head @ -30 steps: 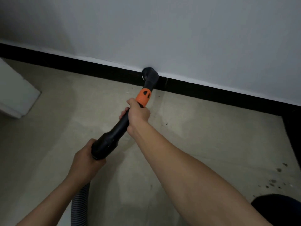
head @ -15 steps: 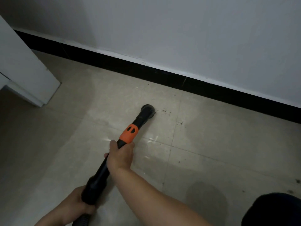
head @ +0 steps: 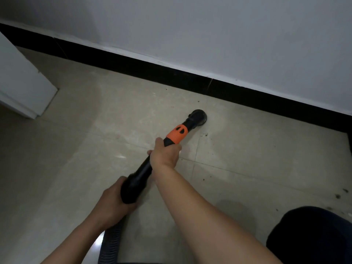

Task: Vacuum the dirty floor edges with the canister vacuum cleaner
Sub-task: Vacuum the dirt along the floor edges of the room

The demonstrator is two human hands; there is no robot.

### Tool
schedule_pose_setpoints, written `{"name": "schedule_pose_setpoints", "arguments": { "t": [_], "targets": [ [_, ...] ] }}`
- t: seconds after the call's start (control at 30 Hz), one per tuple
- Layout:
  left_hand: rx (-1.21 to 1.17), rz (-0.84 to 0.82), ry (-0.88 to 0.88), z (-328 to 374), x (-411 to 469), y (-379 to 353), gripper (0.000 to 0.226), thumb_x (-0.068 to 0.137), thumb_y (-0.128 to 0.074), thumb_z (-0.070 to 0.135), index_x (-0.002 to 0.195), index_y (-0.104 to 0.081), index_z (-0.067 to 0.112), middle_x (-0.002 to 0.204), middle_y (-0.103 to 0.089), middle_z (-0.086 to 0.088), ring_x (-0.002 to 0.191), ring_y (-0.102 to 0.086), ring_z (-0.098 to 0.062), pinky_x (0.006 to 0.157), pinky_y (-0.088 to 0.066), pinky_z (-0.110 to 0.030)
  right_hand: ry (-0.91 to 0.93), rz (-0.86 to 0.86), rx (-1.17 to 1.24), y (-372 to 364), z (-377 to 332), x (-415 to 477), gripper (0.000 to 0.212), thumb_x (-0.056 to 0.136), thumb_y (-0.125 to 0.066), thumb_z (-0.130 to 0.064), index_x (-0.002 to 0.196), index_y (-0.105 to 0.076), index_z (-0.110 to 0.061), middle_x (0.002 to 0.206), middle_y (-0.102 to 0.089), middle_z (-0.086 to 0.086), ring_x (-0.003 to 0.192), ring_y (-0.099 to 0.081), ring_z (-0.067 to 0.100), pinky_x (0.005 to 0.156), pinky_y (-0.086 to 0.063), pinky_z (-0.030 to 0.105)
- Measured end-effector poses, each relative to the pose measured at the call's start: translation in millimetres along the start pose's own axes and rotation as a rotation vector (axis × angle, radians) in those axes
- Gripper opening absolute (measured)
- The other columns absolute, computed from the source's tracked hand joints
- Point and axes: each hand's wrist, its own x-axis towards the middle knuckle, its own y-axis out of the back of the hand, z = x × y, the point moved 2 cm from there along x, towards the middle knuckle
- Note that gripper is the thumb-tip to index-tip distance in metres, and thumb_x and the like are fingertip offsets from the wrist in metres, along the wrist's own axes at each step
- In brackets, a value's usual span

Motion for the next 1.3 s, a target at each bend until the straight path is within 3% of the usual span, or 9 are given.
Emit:
{"name": "schedule_pose_setpoints", "arguments": {
  "t": [0.17, 0.23, 0.37, 0.63, 0.8, 0.9, 0.97, 1.1, 1.3],
  "targets": [
    [0.181, -0.038, 0.059, -31, -26, 25, 0.053, 0.037, -0.066, 0.048, 0.088, -0.056, 0.034, 0.079, -0.067, 0.012, 0.075, -0.064, -0.011, 0.068, -0.052, -0.033, -0.091, -0.043, 0.091, -7, 51, -43, 0.036, 0.093, -0.06, -0.035, 0.114, -0.039, -0.014, 0.087, -0.068, 0.005, 0.065, -0.069, 0.017, 0.065, -0.057, 0.029],
    [0.241, -0.063, 0.086, -51, -36, 39, 0.052, 0.034, -0.064, 0.049, 0.084, -0.058, 0.034, 0.076, -0.066, 0.014, 0.074, -0.064, -0.01, 0.068, -0.052, -0.031, -0.153, -0.066, 0.196, -10, 78, -65, 0.035, 0.091, -0.064, -0.032, 0.112, -0.041, -0.015, 0.081, -0.067, 0.002, 0.062, -0.069, 0.013, 0.069, -0.059, 0.034],
    [0.317, -0.078, 0.062, -44, -29, 36, 0.045, 0.044, -0.066, 0.045, 0.086, -0.054, 0.036, 0.075, -0.066, 0.011, 0.072, -0.064, -0.013, 0.062, -0.052, -0.033, -0.174, -0.082, 0.323, 0, 76, -57, 0.03, 0.089, -0.067, -0.026, 0.105, -0.043, -0.017, 0.083, -0.066, 0.004, 0.062, -0.07, 0.017, 0.072, -0.06, 0.042],
    [0.411, -0.004, -0.049, -1, 4, 12, 0.038, 0.065, -0.074, 0.034, 0.092, -0.048, 0.031, 0.082, -0.064, 0.008, 0.077, -0.062, -0.02, 0.058, -0.046, -0.031, -0.109, -0.026, 0.418, 32, 27, -14, 0.027, 0.088, -0.065, -0.017, 0.108, -0.05, -0.006, 0.073, -0.063, 0.008, 0.053, -0.066, 0.017, 0.054, -0.052, 0.029],
    [0.505, -0.085, 0.014, -45, -15, 45, 0.036, 0.053, -0.073, 0.025, 0.082, -0.052, 0.032, 0.069, -0.063, 0.01, 0.067, -0.06, -0.015, 0.052, -0.043, -0.026, -0.305, -0.044, 0.507, 18, 105, -62, 0.037, 0.078, -0.078, -0.023, 0.109, -0.06, -0.012, 0.091, -0.074, 0.009, 0.082, -0.072, 0.023, 0.086, -0.057, 0.043],
    [0.535, -0.084, -0.021, -50, -18, 45, 0.038, 0.048, -0.069, 0.025, 0.081, -0.053, 0.034, 0.066, -0.062, 0.011, 0.065, -0.059, -0.013, 0.052, -0.043, -0.026, -0.377, -0.029, 0.57, 30, 115, -77, 0.032, 0.078, -0.079, -0.018, 0.106, -0.063, -0.014, 0.092, -0.074, 0.007, 0.087, -0.071, 0.022, 0.092, -0.055, 0.048],
    [0.569, -0.081, -0.051, -37, -15, 30, 0.037, 0.053, -0.07, 0.025, 0.081, -0.049, 0.036, 0.071, -0.059, 0.011, 0.068, -0.056, -0.015, 0.051, -0.038, -0.026, -0.37, 0.001, 0.609, 48, 104, -69, 0.02, 0.079, -0.074, -0.011, 0.095, -0.063, -0.009, 0.083, -0.074, 0.009, 0.079, -0.071, 0.024, 0.086, -0.057, 0.046],
    [0.547, -0.029, -0.129, -8, -6, -3, 0.038, 0.061, -0.071, 0.027, 0.087, -0.044, 0.035, 0.077, -0.06, 0.007, 0.072, -0.056, -0.019, 0.052, -0.036, -0.029, -0.3, 0.067, 0.736, 69, 57, -39, 0.01, 0.083, -0.059, 0.002, 0.088, -0.055, -0.005, 0.057, -0.06, 0.008, 0.05, -0.06, 0.021, 0.054, -0.051, 0.029],
    [0.549, 0.048, -0.05, -25, -25, 42, 0.04, 0.061, -0.077, 0.019, 0.09, -0.053, 0.032, 0.071, -0.061, 0.007, 0.066, -0.058, -0.019, 0.053, -0.044, -0.03, -0.446, -0.112, 0.689, 39, 58, -71, 0.008, 0.078, -0.061, 0.001, 0.08, -0.058, -0.005, 0.055, -0.062, 0.008, 0.052, -0.06, 0.021, 0.059, -0.05, 0.029]
  ]
}}
